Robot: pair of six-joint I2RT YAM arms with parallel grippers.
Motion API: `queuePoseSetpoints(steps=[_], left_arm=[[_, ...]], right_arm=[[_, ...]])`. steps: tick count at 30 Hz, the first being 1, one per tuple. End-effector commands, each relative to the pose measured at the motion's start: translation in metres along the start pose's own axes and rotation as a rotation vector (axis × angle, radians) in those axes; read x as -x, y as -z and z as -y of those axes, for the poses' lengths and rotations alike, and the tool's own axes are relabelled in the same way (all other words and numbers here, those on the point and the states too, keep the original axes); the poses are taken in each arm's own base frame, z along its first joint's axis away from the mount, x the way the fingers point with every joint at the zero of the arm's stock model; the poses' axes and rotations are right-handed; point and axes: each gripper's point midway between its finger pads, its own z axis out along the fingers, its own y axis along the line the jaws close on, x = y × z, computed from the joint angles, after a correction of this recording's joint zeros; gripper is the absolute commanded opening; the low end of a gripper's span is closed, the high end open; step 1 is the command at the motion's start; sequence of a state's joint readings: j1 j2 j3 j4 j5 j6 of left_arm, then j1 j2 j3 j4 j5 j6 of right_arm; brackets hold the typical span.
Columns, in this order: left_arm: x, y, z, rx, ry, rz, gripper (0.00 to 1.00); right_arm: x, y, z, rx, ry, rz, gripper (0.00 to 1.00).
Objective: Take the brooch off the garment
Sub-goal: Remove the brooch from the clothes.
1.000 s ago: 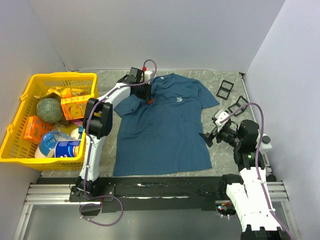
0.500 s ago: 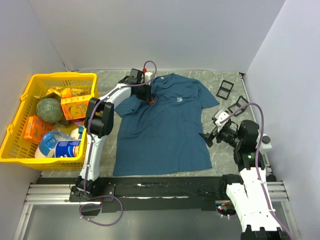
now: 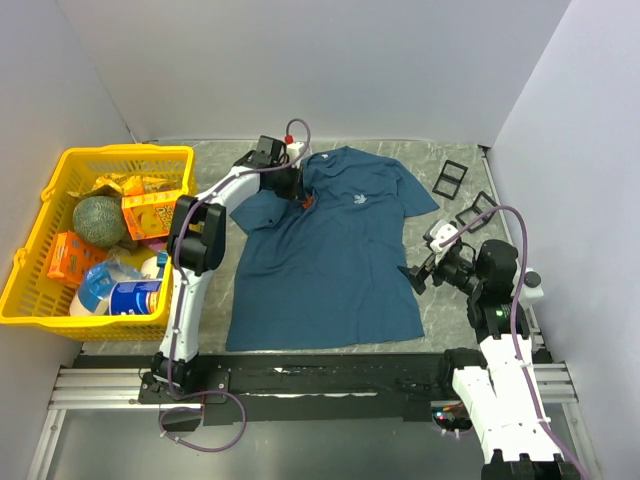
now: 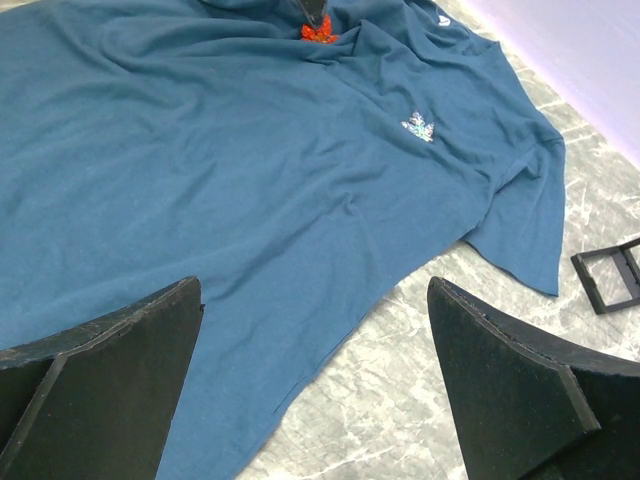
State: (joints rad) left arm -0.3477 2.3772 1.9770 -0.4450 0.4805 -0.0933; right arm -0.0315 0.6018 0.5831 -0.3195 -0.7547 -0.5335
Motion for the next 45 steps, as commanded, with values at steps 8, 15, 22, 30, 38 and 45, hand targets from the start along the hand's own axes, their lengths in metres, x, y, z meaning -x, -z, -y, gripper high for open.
queuePoseSetpoints(steps=[8, 15, 22, 30, 38, 45], left_arm=[[0.030, 0.057, 0.041, -0.160, -0.002, 0.093, 0.01], [0.035, 0.079, 0.062, -0.252, -0.016, 0.116, 0.01], [0.032, 0.107, 0.097, -0.403, -0.044, 0.100, 0.01], [0.017, 0.126, 0.117, -0.510, -0.063, 0.053, 0.01], [0.002, 0.139, 0.130, -0.578, -0.088, 0.015, 0.01], [-0.011, 0.144, 0.136, -0.632, -0.103, 0.000, 0.01]], right_arm=[[0.021, -0.013, -0.014, 0.104, -0.033, 0.026, 1.00], [0.049, -0.032, -0.024, 0.181, -0.044, 0.021, 1.00], [0.070, -0.057, -0.011, 0.220, -0.126, 0.045, 1.00], [0.074, -0.107, -0.006, 0.360, -0.311, 0.031, 0.95], [0.081, -0.142, -0.012, 0.517, -0.445, -0.031, 0.79], [0.067, -0.165, -0.025, 0.522, -0.460, -0.096, 0.72]])
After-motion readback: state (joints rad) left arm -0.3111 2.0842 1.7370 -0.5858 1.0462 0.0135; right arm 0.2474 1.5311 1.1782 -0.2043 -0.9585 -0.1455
